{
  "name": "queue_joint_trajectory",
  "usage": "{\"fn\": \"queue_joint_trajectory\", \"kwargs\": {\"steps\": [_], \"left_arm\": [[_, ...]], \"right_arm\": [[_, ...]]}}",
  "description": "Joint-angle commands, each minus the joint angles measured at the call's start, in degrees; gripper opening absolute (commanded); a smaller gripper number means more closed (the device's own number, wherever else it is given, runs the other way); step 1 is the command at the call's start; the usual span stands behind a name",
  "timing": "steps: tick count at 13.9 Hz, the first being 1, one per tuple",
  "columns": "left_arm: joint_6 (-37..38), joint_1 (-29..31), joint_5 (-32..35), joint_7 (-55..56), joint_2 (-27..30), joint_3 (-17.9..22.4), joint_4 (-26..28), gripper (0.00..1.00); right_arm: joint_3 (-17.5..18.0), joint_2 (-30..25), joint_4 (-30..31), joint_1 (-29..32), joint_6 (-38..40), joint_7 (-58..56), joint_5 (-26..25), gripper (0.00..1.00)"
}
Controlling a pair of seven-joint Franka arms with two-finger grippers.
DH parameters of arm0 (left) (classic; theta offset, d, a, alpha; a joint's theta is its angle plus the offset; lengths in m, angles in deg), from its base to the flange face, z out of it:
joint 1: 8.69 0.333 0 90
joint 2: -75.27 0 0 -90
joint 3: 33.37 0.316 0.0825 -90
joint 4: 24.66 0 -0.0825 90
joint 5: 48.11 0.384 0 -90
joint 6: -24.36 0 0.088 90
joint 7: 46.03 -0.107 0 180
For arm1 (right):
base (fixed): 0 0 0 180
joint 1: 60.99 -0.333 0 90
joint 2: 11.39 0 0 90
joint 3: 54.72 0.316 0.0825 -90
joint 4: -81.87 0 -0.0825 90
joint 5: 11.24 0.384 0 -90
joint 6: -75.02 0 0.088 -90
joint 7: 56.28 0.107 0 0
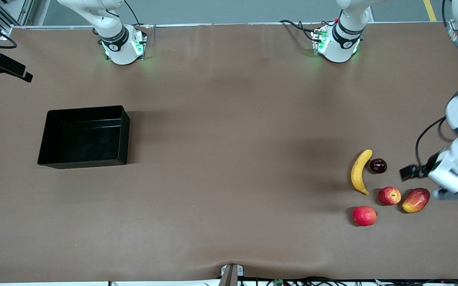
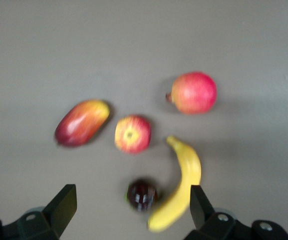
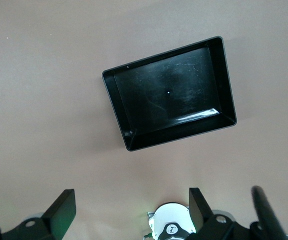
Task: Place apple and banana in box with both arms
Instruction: 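Reach the left gripper down toward the red-yellow apple, then grasp the apple with the left gripper while the right gripper grips the box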
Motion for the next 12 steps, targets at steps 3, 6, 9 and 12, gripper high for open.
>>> {"fn": "queue_joint_trajectory", "kwargs": {"steps": [3, 6, 9, 12], "left_arm": [[-11.49, 1.33, 1.52, -0.70, -11.77, 0.04, -4.30, 1.00], [-13.61, 0.97, 1.43, -2.81, -15.38, 1.45, -4.40, 1.00], [-13.70, 1.32, 1.60, -4.22, -17.14, 1.80, -4.22, 1.00], [-13.79, 1.32, 2.83, -4.31, -18.81, 2.68, -4.22, 1.00]], "right_arm": [[0.32, 2.88, -0.03, 2.99, 0.13, -5.85, 1.22, 1.00], [0.23, 3.94, 0.41, 6.42, 2.75, -5.94, 0.78, 1.00], [0.14, 5.61, 0.76, 10.55, 3.30, -6.90, -0.71, 1.00], [0.32, 10.61, 0.76, 13.03, -2.56, -9.01, -0.80, 1.00]]}}
